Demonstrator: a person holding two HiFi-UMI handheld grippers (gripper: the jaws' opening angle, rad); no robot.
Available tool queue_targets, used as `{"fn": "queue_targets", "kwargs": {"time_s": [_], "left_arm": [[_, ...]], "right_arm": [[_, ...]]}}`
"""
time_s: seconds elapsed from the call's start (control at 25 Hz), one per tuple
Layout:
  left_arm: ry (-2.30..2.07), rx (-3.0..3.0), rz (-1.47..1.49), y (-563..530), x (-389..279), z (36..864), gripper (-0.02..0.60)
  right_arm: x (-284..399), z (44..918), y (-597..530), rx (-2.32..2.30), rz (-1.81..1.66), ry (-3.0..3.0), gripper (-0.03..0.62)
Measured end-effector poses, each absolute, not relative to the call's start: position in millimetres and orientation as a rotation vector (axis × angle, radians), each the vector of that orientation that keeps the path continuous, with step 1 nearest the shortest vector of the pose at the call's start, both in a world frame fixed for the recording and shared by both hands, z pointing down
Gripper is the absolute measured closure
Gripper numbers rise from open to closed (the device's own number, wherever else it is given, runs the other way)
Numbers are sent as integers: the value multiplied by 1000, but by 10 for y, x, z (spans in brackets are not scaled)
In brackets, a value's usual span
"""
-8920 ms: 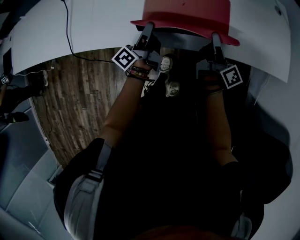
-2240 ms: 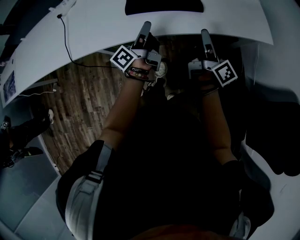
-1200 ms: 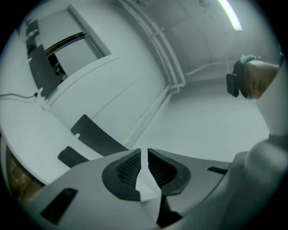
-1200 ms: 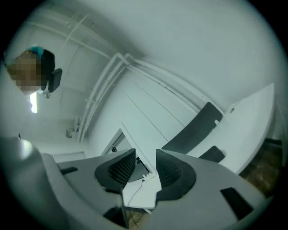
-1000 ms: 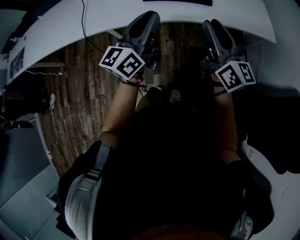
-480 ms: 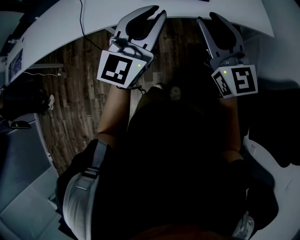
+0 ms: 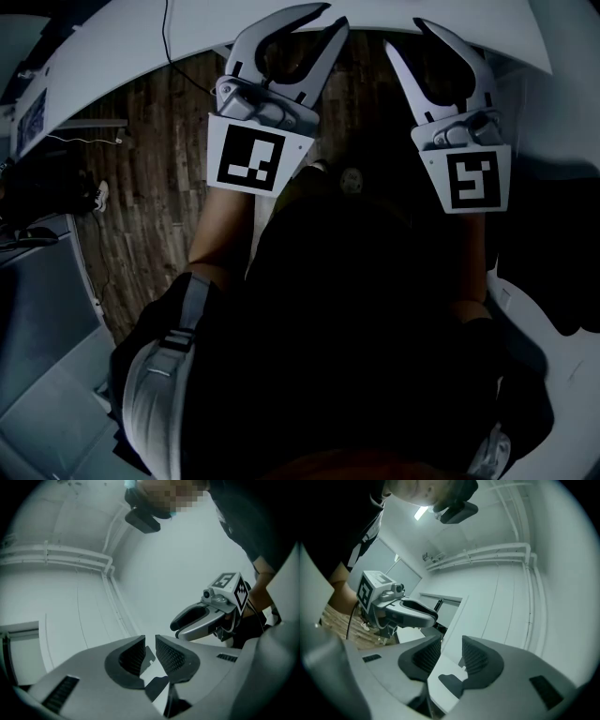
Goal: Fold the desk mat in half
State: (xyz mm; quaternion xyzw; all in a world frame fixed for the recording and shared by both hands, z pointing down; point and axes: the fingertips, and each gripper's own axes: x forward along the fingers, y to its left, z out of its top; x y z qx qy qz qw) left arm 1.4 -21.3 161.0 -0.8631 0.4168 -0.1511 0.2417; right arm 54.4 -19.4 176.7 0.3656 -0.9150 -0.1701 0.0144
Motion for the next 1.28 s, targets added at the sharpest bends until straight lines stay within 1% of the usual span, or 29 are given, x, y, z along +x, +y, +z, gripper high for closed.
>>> {"fn": "queue_targets", "kwargs": {"time_s": [0.2,0.56,0.64,0.76,0.8,0.84,0.88,1.28], "left_arm": [[1101,-2266,-557,-243,30,1785,508],[1020,-2147,-748,-241,110,2004,508],[1014,-2150,-766,-246,107,2033,519],[1017,-2144,-785,-260,82,2046,546],[1017,-2133,-799,-265,70,2054,550],[1015,-2118,-818,-270,60,2070,559],[1008,-2104,-838,-272,57,2095,568],[1000,-2158,-860,-332,78,2210,569]], "right_arm": [[534,1882,-187,1114,-672,-2718,451],[499,2033,-201,1051,-716,-2663,451],[486,2042,-207,1038,-735,-2659,453],[473,2065,-206,1026,-744,-2651,480],[465,2069,-200,1021,-743,-2652,506],[454,2075,-193,1013,-736,-2658,545],[443,2086,-188,1002,-725,-2664,562],[467,2187,-256,1007,-777,-2567,565]]}}
